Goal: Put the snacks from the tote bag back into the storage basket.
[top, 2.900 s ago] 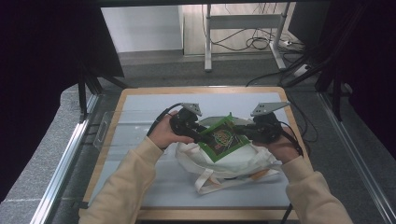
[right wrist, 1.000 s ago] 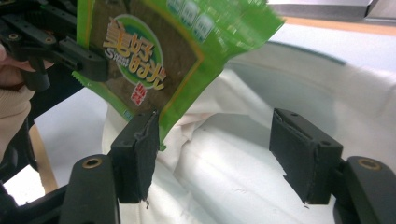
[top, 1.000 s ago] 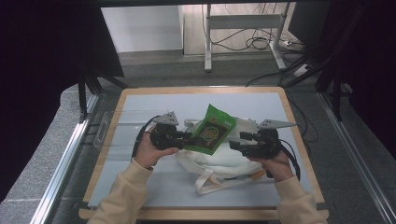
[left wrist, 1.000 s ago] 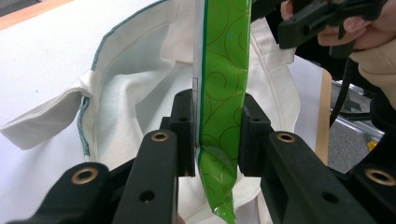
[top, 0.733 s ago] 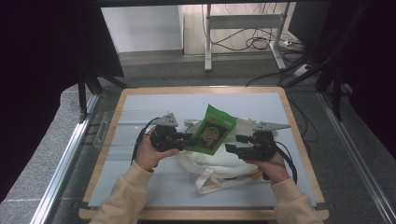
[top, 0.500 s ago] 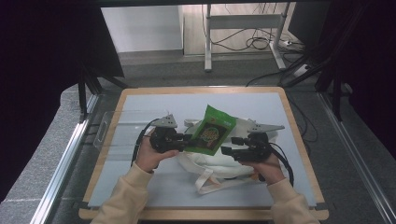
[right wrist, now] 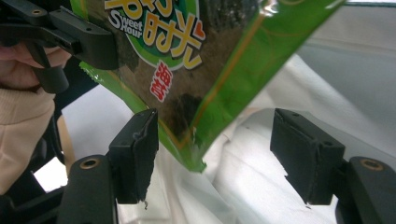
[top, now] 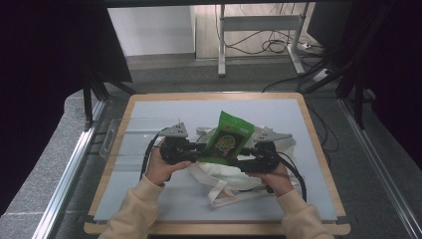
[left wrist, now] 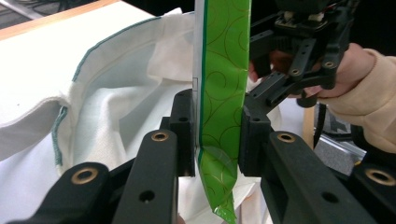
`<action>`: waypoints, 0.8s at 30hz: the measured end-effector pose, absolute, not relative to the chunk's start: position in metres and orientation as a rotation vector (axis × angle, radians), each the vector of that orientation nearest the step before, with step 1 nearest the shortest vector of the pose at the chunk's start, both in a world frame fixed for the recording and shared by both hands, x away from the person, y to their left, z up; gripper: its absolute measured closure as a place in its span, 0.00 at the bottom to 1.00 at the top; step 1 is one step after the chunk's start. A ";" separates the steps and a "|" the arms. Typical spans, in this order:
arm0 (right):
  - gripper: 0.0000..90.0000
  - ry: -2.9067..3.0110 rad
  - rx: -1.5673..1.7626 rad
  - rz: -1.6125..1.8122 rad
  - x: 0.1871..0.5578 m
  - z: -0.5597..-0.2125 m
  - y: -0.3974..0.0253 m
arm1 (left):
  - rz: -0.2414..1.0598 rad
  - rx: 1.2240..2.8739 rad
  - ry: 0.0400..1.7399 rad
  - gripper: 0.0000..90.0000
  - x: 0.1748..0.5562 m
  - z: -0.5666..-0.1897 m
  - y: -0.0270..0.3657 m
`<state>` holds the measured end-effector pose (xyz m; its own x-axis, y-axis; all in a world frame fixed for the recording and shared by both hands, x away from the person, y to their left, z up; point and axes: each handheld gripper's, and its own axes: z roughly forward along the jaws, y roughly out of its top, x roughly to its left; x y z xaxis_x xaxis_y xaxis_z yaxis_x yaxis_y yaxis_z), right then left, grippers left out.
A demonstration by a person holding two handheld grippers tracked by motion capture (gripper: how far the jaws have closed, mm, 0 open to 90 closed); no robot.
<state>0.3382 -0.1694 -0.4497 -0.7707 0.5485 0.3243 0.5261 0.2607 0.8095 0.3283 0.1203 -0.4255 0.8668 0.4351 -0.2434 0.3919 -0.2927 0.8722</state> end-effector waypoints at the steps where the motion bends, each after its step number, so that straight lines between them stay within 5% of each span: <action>1: 0.37 2.476 1.050 1.589 0.339 -0.450 -0.168 | 0.046 1.913 0.611 0.81 0.328 -0.426 0.120; 12: 0.42 2.478 1.013 1.689 0.343 -0.452 -0.160 | 0.035 1.912 0.602 0.81 0.329 -0.427 0.119; 24: 0.60 2.462 0.930 1.730 0.342 -0.450 -0.167 | -0.003 1.888 0.591 0.80 0.335 -0.436 0.122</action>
